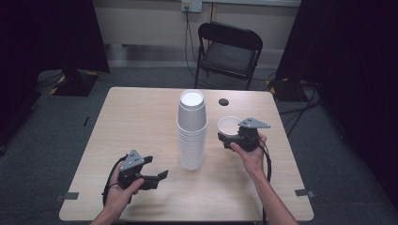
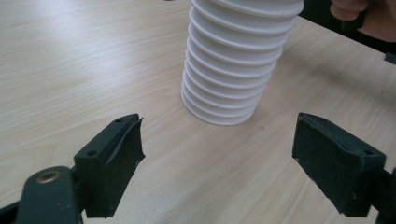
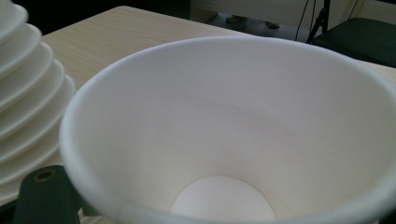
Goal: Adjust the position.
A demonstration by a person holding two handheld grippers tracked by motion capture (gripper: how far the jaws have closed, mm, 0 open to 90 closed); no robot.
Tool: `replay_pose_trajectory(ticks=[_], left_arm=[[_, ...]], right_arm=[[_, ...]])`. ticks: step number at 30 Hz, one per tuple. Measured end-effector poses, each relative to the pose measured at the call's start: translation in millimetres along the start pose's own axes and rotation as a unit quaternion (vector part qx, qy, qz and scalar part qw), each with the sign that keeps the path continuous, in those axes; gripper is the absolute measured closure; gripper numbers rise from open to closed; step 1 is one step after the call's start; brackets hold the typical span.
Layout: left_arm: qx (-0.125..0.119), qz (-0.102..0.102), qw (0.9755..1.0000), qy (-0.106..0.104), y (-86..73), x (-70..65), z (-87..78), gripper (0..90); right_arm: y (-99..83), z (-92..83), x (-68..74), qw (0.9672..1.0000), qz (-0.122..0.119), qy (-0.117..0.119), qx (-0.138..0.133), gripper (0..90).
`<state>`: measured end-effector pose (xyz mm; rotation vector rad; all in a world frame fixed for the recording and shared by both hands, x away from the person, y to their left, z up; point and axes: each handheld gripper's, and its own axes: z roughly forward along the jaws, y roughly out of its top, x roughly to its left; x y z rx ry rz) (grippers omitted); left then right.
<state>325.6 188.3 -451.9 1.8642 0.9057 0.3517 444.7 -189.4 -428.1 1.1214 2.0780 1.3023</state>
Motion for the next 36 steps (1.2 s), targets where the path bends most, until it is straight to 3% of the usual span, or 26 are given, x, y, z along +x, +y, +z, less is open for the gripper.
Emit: replay_pose_trajectory(ticks=[18, 26, 36], left_arm=[[-0.003, -0.007, 1.0000, 0.002, 0.9, 3.2, 2.2, 16.3], [-0.002, 0.000, 1.0000, 0.001, 0.4, 2.2, 1.2, 16.3], [-0.002, -0.005, 1.0000, 0.000, 0.0, 3.0, 1.1, 16.3]], right_arm=[[-18.1, 34.6, -9.8, 0.9992, 0.031, -0.008, 0.025, 14.3], [-24.7, 39.8, -12.0, 0.9987, 0.035, -0.013, 0.036, 14.2], [-30.8, 41.2, -9.1, 0.9988, 0.032, -0.015, 0.033, 13.8]])
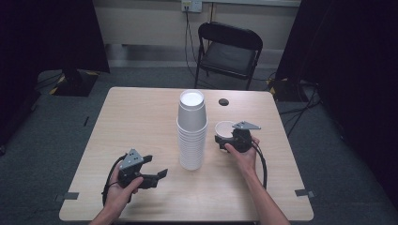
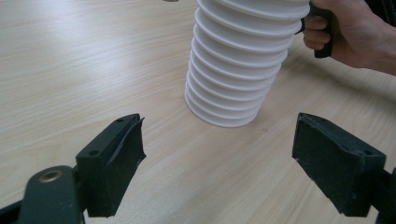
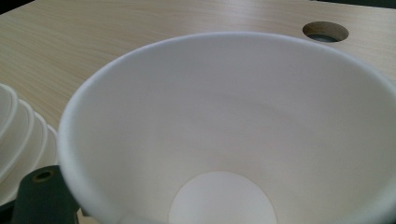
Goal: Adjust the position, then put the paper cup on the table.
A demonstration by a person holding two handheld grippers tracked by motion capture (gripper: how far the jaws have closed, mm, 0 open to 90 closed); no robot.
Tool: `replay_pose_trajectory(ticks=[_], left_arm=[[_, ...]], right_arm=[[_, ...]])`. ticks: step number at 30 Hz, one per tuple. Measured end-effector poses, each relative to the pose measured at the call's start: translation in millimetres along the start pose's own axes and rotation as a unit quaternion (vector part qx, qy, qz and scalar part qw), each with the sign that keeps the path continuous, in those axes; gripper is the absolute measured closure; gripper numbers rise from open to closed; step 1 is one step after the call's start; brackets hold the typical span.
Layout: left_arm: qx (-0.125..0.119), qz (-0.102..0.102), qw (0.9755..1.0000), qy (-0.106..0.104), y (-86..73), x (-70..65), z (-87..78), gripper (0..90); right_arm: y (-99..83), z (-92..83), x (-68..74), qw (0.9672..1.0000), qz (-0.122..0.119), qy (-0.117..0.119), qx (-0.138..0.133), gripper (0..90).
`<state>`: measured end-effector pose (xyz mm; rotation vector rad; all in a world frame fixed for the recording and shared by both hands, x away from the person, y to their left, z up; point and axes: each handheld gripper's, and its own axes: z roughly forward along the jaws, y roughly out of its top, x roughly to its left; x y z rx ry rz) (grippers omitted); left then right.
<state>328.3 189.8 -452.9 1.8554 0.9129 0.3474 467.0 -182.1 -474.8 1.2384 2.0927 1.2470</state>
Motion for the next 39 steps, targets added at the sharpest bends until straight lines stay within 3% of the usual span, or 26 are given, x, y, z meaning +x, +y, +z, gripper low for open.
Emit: replay_pose_trajectory(ticks=[9, 17, 20, 34, 39], left_arm=[[-0.004, 0.004, 1.0000, -0.002, 0.5, -1.4, -2.2, 16.4], [-0.003, 0.003, 1.0000, -0.003, 1.0, -0.3, -1.0, 16.6], [-0.003, 0.001, 1.0000, -0.002, 1.3, 0.5, 0.2, 16.6], [-0.001, -0.001, 1.0000, -0.001, 0.8, 1.6, 1.2, 16.8], [-0.003, -0.007, 1.0000, 0.005, 0.8, 3.5, -0.3, 16.8]], right_arm=[[-7.4, -4.8, 3.1, 0.9998, -0.009, -0.003, 0.015, 13.7], [-10.8, -2.2, 2.8, 0.9996, 0.004, -0.002, 0.027, 12.7], [-14.1, -0.6, 6.3, 0.9995, -0.012, -0.017, 0.025, 13.0], [-17.3, -6.8, 3.4, 0.9994, 0.017, 0.006, 0.028, 13.0], [-21.3, -8.6, 2.0, 0.9994, 0.015, 0.011, 0.030, 13.1]])
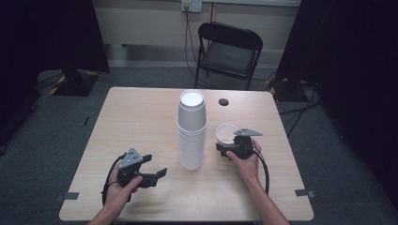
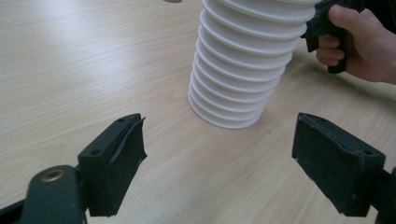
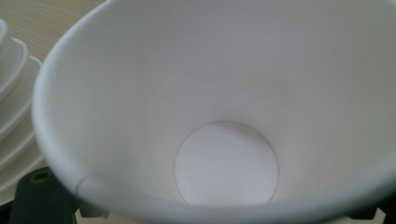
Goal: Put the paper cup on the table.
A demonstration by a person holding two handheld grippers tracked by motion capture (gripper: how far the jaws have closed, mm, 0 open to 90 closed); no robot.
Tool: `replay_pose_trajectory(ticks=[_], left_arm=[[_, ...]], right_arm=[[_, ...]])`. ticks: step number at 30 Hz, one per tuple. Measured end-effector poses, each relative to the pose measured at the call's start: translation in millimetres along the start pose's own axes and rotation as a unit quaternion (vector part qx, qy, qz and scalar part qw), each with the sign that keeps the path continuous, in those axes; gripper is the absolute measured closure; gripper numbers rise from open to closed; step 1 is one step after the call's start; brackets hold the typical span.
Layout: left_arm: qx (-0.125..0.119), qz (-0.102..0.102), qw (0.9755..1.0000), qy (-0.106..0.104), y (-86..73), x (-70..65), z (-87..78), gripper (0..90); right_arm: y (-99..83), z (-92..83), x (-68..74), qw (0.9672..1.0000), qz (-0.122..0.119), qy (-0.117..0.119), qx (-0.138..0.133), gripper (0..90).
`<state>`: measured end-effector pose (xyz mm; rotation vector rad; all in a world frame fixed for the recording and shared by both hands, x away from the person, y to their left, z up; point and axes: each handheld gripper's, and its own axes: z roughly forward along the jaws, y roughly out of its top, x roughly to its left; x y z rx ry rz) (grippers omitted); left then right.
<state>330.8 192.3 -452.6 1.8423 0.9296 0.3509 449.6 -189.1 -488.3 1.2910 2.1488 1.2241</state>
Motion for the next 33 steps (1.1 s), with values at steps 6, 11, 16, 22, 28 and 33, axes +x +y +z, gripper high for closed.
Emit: replay_pose_trajectory(ticks=[6, 11, 16, 22, 28, 33], left_arm=[[-0.002, -0.005, 1.0000, 0.008, 1.8, 2.9, -0.2, 16.9], [-0.007, -0.010, 0.9998, 0.016, 2.3, 7.8, -4.0, 17.0], [-0.012, -0.014, 0.9996, 0.023, 3.0, 11.7, -6.6, 17.0], [-0.013, -0.009, 0.9994, 0.030, 3.7, 16.2, -7.2, 17.0], [-0.014, -0.012, 0.9990, 0.041, 3.2, 16.6, -9.5, 17.0], [-0.010, -0.014, 0.9986, 0.050, 3.8, 18.1, -9.7, 16.9]], right_arm=[[-3.1, -5.4, -3.8, 0.9999, 0.004, -0.006, 0.007, 13.2], [-7.4, -14.0, -3.4, 0.9997, 0.002, 0.007, 0.022, 13.2], [-9.7, -26.6, -3.7, 0.9998, -0.001, 0.007, 0.018, 13.2], [-11.8, -44.8, -1.7, 0.9999, -0.008, 0.006, 0.011, 13.2], [-11.4, -68.6, -0.2, 0.9999, -0.001, 0.011, -0.012, 13.2], [-14.6, -90.3, 1.7, 0.9997, 0.004, 0.003, -0.022, 13.3]])
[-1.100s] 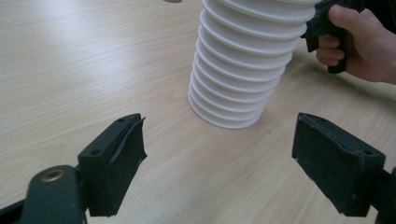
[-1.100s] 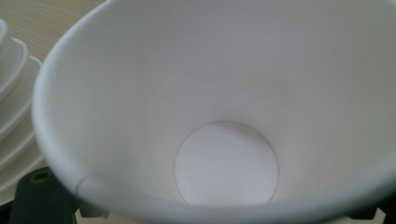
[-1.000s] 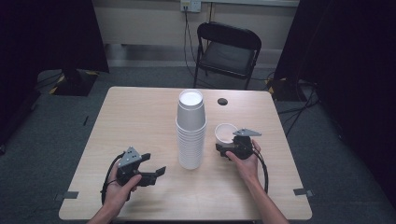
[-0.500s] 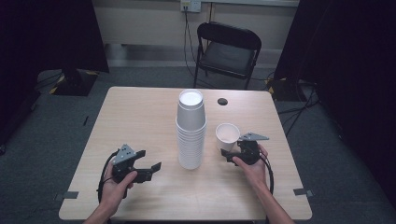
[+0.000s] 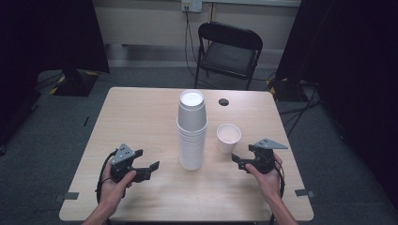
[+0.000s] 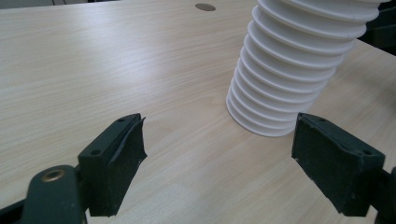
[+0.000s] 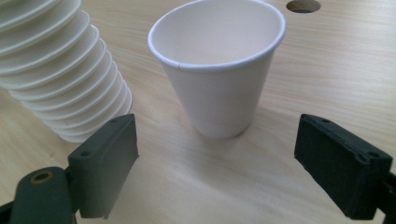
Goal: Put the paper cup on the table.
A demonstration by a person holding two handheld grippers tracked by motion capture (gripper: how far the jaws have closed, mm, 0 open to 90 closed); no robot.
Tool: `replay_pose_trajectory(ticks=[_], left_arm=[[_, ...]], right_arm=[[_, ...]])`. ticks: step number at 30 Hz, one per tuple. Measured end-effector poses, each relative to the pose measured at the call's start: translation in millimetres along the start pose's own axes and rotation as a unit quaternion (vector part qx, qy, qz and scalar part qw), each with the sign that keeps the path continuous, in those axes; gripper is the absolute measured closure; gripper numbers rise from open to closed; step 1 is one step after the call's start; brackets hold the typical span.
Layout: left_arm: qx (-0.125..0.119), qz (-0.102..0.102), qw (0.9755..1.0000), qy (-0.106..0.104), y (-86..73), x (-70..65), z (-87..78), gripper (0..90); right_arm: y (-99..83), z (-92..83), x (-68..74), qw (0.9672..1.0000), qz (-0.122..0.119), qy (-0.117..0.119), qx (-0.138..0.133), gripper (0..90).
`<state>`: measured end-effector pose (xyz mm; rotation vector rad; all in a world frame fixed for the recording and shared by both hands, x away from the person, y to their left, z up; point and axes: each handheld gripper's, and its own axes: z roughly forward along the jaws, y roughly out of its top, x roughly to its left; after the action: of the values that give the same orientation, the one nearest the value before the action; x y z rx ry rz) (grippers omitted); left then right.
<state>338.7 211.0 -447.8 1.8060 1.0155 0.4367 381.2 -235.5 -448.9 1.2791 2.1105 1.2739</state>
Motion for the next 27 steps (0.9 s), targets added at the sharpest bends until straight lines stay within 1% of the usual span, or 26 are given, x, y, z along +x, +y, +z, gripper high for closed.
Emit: replay_pose_trajectory(ticks=[1, 2, 4, 7, 9, 10, 12, 14, 15, 17, 20, 21, 22, 24, 25, 26, 27], left_arm=[[0.001, 0.000, 1.0000, 0.004, 0.3, 0.6, -0.1, 17.0], [0.002, 0.001, 1.0000, 0.006, 0.3, 1.0, -0.2, 17.1], [0.007, 0.001, 0.9999, 0.010, -0.6, 1.7, -0.5, 17.4], [0.016, 0.005, 0.9998, 0.013, -3.2, 1.8, -3.0, 17.5], [0.014, 0.008, 0.9997, 0.015, -4.9, 3.3, -7.1, 17.4], [0.014, 0.004, 0.9998, 0.015, -5.9, 4.3, -9.6, 17.2], [0.018, 0.003, 0.9997, 0.019, -8.3, 5.1, -13.1, 17.1], [0.027, 0.012, 0.9994, 0.018, -10.2, 5.2, -15.3, 17.2], [0.028, 0.013, 0.9993, 0.019, -11.3, 4.8, -17.2, 17.2], [0.024, 0.007, 0.9995, 0.018, -14.0, 4.9, -21.2, 17.2], [0.024, 0.010, 0.9995, 0.016, -17.0, 5.7, -25.1, 17.2], [0.021, 0.006, 0.9996, 0.016, -17.8, 6.1, -26.1, 17.2], [0.019, 0.007, 0.9996, 0.019, -18.5, 6.4, -27.1, 17.2], [0.019, 0.014, 0.9994, 0.023, -20.0, 6.9, -28.8, 17.2], [0.018, 0.015, 0.9994, 0.025, -21.3, 6.9, -29.7, 17.2], [0.017, 0.014, 0.9995, 0.023, -22.7, 6.8, -30.5, 17.2], [0.016, 0.013, 0.9996, 0.020, -24.0, 7.0, -31.2, 17.2]], right_arm=[[-0.5, -3.4, 0.1, 1.0000, 0.001, 0.002, -0.001, 13.4], [-1.1, -9.1, 0.1, 1.0000, 0.003, -0.006, -0.001, 14.2], [-3.4, -18.8, 0.5, 0.9999, 0.002, -0.011, -0.013, 15.9], [-7.7, -32.4, 2.0, 0.9998, -0.002, -0.010, -0.019, 15.9], [-10.3, -41.6, 3.2, 0.9996, 0.000, -0.010, -0.025, 15.8], [-11.2, -44.8, 3.7, 0.9996, 0.003, -0.009, -0.027, 15.7], [-14.4, -54.8, 5.4, 0.9995, 0.008, -0.006, -0.030, 15.6], [-17.1, -61.3, 6.6, 0.9994, 0.012, -0.004, -0.034, 15.6], [-18.6, -64.4, 7.1, 0.9994, 0.014, -0.004, -0.032, 15.6], [-22.5, -69.5, 8.3, 0.9994, 0.016, -0.003, -0.030, 15.6], [-32.9, -77.0, 8.4, 0.9995, 0.020, -0.006, -0.022, 15.6], [-36.3, -78.7, 7.2, 0.9994, 0.024, -0.009, -0.021, 15.6], [-39.3, -80.8, 5.8, 0.9993, 0.030, -0.010, -0.021, 15.6], [-44.7, -84.4, 2.8, 0.9991, 0.036, -0.014, -0.019, 15.5], [-48.0, -85.7, 1.4, 0.9989, 0.040, -0.016, -0.020, 15.4], [-51.3, -86.5, 0.0, 0.9986, 0.046, -0.015, -0.020, 15.3], [-54.2, -87.2, -1.1, 0.9987, 0.047, -0.017, -0.014, 15.0]])
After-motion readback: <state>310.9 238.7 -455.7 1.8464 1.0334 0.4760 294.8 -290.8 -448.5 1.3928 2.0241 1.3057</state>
